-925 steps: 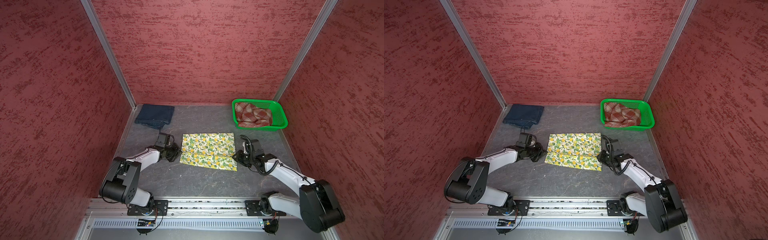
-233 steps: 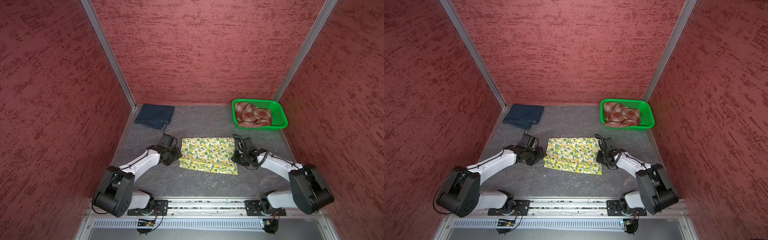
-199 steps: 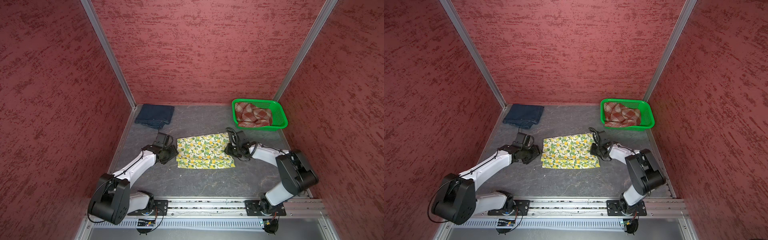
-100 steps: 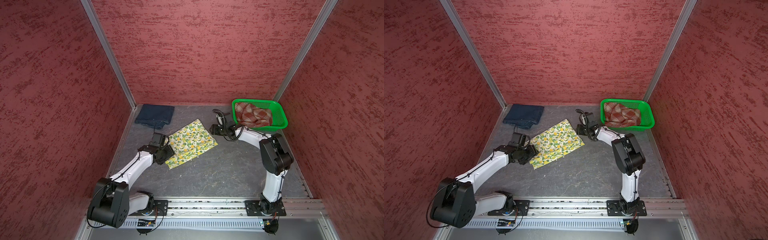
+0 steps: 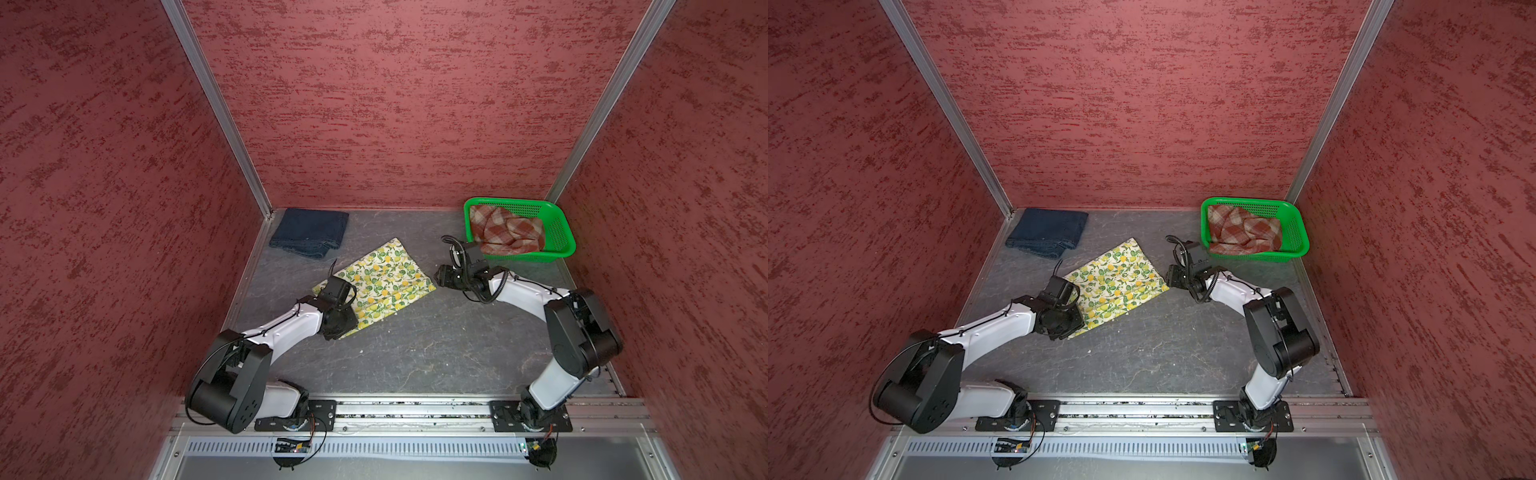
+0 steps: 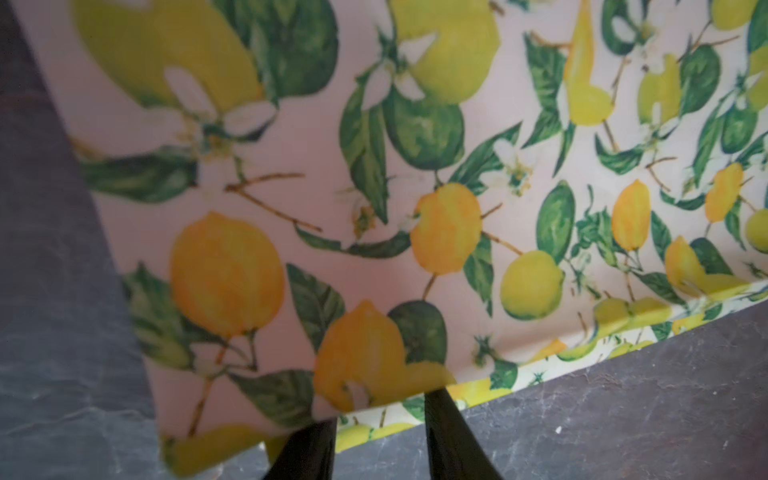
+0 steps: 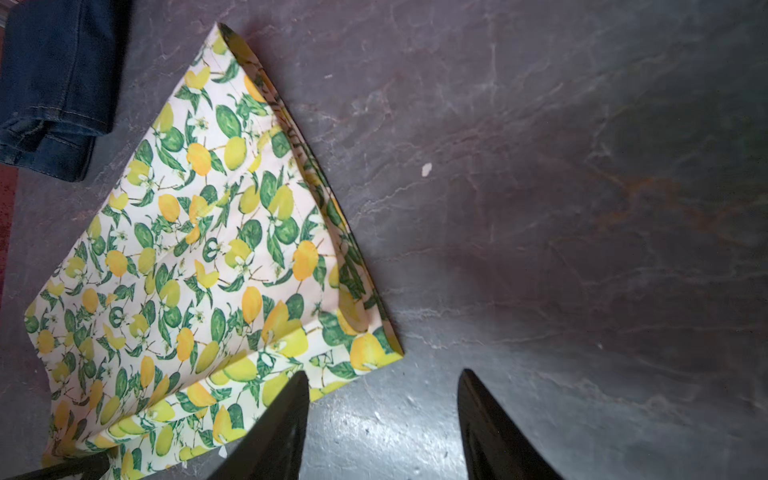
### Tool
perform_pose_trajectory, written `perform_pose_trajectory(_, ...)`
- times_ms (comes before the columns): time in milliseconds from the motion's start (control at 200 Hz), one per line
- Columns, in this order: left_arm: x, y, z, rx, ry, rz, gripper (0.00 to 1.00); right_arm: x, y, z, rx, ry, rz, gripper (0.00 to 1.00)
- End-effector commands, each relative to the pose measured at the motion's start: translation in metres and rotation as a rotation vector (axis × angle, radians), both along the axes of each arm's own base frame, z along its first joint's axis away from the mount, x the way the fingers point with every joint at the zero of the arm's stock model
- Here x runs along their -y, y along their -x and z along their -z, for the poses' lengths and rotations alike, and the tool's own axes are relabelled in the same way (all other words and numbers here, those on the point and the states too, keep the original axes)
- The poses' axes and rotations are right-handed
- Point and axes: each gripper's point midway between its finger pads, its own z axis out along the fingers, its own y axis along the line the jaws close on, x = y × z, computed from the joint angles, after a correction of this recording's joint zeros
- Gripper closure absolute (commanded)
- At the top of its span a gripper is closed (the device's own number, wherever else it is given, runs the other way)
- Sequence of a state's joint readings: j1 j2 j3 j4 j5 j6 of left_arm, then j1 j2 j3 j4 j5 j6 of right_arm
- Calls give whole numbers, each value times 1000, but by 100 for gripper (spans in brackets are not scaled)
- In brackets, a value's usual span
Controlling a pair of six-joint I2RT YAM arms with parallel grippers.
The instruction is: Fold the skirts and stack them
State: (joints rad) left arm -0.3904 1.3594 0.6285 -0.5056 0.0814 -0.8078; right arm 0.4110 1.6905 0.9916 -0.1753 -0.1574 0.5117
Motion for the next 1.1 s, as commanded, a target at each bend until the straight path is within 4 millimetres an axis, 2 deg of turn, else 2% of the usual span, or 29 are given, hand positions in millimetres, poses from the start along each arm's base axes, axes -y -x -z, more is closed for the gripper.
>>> perform_pose_trajectory(0,-1,7,13,-8,-10,-26,68,-10,-4,-14,37,-50,0,43)
perform_pose_trajectory(145,4,10,6,8,7,-21,70,-17,-5,-20,43,-73,-5,46)
perform_pose_trajectory(326,3,6,-27,70,17,-27,50,-29,-7,-16,5,-81,-1,48)
perform_pose_trajectory(476,3,9,-48,112,64,-51,43,-27,-8,-11,-43,-101,118,49)
perform_pose_trajectory(651,-4,9,-56,137,35,-55,40,-37,-7,-7,-111,-187,213,51)
perform_pose_trajectory(846,-7,2,-66,182,-2,-28,39,-37,-11,1,-176,-182,322,53)
perform_pose_trajectory(1097,-4,-4,-71,212,-8,4,38,-42,-22,13,-232,-167,372,55)
